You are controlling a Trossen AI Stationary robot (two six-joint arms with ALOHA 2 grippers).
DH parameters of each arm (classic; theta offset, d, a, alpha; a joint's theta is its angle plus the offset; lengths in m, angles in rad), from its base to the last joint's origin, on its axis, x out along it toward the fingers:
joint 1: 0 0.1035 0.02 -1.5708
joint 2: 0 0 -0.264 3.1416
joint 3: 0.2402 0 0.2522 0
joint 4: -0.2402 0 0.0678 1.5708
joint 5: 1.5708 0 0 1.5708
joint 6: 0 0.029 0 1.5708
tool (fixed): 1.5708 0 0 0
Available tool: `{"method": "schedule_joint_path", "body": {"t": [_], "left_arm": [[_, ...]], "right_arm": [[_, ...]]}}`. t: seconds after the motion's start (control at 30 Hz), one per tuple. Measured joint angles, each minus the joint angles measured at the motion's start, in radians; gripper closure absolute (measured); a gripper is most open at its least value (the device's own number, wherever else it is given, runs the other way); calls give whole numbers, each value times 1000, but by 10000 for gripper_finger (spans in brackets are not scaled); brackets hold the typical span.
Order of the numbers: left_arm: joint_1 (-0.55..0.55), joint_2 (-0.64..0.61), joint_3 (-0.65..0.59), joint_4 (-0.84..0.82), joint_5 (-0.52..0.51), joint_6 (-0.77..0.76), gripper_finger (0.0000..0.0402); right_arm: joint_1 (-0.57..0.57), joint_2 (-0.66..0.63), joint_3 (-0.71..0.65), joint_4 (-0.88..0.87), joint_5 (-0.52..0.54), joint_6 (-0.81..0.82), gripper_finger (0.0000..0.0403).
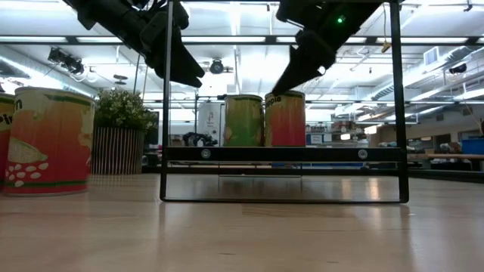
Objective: Pick and place cans onto a shelf
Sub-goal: Put the right canned pineapple on the shelf, then put the canned cherries on the shelf
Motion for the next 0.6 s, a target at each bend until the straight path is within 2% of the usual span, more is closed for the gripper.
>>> {"method": "schedule_joint_path", "body": {"t": [0.13,0.27,0.4,0.47,0.6], "left_arm": [[0,0,0,-1,0,0,27],[0,0,0,-10,0,-4,27],[0,0,0,-22,0,-3,27],[0,0,0,-23,0,-5,27],[0,0,0,-34,0,-6,27]], "right_arm": [[14,-13,0,6,65,3,55],[75,-73,14,-16,61,41,55],[139,-135,44,-125,68,75,55],[158,-165,64,-246,28,128,55],[141,-201,143,-548,-186,399,55]]}}
